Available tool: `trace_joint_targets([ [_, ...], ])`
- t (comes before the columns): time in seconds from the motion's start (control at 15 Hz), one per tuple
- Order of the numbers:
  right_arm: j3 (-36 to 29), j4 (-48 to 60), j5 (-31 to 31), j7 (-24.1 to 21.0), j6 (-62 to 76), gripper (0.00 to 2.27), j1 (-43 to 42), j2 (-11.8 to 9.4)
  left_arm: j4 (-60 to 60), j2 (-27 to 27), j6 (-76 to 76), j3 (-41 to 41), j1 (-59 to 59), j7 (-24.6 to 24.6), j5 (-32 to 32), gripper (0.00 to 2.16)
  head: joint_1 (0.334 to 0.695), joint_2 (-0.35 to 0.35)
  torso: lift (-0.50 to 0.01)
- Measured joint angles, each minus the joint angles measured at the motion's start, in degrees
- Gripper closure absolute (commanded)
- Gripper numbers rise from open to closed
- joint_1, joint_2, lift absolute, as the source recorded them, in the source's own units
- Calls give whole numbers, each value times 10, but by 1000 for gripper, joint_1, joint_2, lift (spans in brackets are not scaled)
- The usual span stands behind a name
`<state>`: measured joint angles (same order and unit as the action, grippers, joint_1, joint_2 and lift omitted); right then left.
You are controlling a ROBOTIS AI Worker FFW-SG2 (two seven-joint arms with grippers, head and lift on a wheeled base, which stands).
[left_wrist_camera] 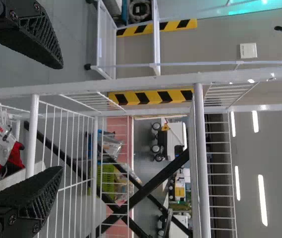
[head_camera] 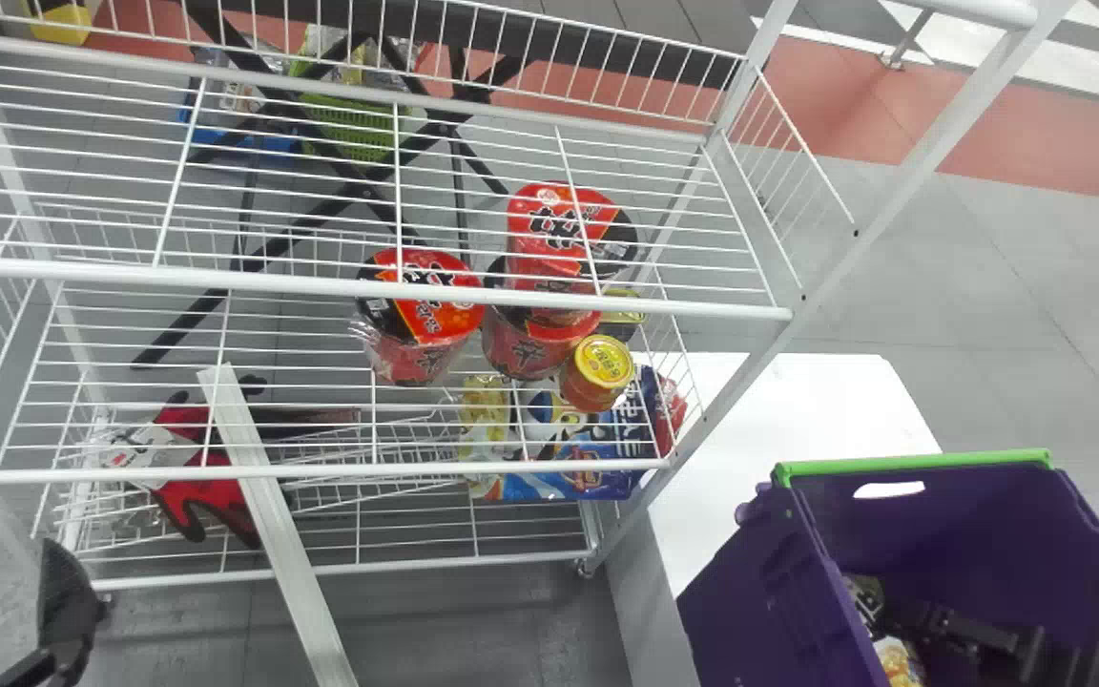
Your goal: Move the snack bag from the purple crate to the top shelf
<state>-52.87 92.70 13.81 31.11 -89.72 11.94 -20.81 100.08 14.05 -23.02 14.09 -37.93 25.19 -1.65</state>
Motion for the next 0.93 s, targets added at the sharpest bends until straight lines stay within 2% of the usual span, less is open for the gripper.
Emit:
trace_joint_targets([
  [0.33,49,-80,-36,5,44,184,-25,-32,-1,2,0,2,2,4,0,87,695,-350,-452],
  [0.6,88,-134,-48,4,85,184,-44,-39,-1,3,0,2,2,2,0,87,695,-350,-452],
  [0.93,141,-185,-54,1,132,181,-60,-38,-2,3,0,2,2,3,0,87,695,-350,-452],
])
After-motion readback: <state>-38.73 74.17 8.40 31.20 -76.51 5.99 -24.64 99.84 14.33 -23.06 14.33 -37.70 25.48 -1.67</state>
